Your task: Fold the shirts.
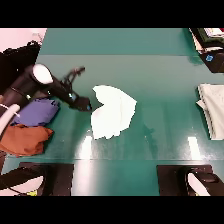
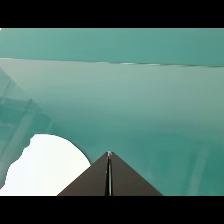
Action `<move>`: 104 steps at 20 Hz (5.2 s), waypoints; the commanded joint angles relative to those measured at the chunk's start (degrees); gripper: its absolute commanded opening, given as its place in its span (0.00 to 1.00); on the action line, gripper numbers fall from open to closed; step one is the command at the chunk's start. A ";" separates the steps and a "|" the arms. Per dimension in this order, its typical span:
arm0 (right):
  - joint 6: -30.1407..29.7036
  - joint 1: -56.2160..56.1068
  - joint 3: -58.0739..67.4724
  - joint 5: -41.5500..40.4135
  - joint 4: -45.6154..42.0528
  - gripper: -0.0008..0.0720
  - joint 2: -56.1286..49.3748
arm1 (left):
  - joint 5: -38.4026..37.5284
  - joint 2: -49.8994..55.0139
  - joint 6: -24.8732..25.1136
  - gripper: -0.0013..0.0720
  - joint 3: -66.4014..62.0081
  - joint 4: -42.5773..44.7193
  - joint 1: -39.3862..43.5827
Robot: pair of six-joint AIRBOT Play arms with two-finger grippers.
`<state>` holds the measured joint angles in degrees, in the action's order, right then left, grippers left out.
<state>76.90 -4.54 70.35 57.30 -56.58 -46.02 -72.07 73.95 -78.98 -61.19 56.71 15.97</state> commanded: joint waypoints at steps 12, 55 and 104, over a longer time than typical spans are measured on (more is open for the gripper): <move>0.02 0.00 0.02 0.13 -0.07 0.04 -0.02 | 19.12 0.04 2.27 0.61 20.76 -11.08 7.30; -5.27 -12.87 29.09 10.64 5.38 0.03 -26.47 | 6.99 -21.09 -0.81 0.05 -35.52 1.79 -10.29; -1.09 0.33 10.78 17.92 -4.46 0.60 -30.67 | 0.11 8.22 1.55 0.85 -0.81 9.18 -19.63</move>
<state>76.18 -6.15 89.73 76.14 -61.19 -83.22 -74.85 84.93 -78.04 -71.29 66.96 -3.46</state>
